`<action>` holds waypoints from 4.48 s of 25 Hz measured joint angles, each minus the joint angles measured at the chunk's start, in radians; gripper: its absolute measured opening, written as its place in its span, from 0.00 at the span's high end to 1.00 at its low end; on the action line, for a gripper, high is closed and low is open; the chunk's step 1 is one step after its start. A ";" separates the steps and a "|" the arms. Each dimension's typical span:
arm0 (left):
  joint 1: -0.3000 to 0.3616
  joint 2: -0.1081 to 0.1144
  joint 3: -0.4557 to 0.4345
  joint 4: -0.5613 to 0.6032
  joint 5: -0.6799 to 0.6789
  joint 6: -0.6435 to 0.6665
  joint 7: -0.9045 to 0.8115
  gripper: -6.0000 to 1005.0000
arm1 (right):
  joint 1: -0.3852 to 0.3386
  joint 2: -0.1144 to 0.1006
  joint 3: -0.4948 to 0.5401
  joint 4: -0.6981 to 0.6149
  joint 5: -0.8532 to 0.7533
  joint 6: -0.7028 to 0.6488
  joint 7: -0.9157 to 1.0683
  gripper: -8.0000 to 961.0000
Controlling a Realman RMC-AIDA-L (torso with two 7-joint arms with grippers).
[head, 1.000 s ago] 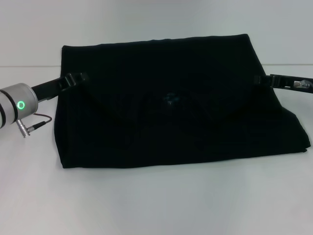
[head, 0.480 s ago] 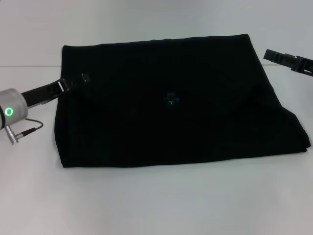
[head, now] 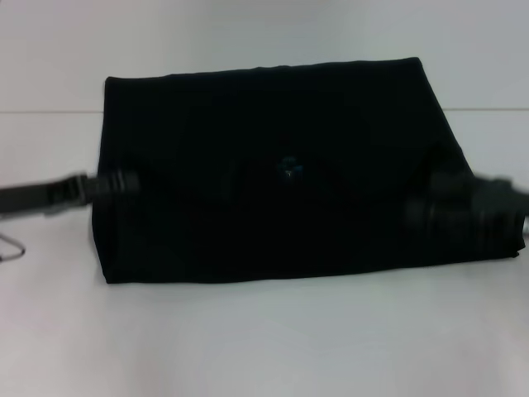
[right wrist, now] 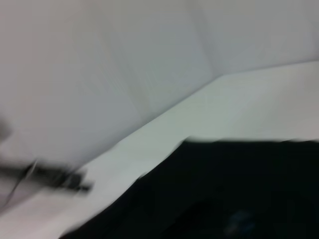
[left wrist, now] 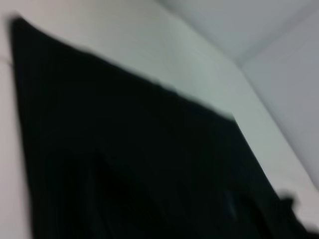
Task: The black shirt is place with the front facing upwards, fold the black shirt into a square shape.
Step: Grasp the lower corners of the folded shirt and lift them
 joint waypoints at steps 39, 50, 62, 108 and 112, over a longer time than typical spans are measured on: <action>0.001 -0.044 0.151 0.050 0.099 -0.021 -0.016 0.21 | -0.038 0.063 -0.021 0.013 -0.122 -0.097 -0.132 0.04; -0.001 -0.049 0.193 0.069 0.124 -0.053 -0.007 0.38 | -0.044 0.038 -0.019 -0.002 -0.122 -0.094 -0.036 0.04; -0.005 -0.047 0.194 0.073 0.124 -0.042 -0.004 0.91 | 0.066 -0.164 -0.022 -0.185 -0.339 -0.006 0.857 0.04; -0.021 -0.039 0.186 0.068 0.115 -0.017 -0.003 0.97 | 0.244 -0.076 -0.228 -0.042 -0.701 0.301 0.975 0.17; -0.021 -0.038 0.184 0.067 0.115 -0.016 -0.003 0.97 | 0.243 -0.076 -0.228 -0.045 -0.701 0.296 0.976 0.33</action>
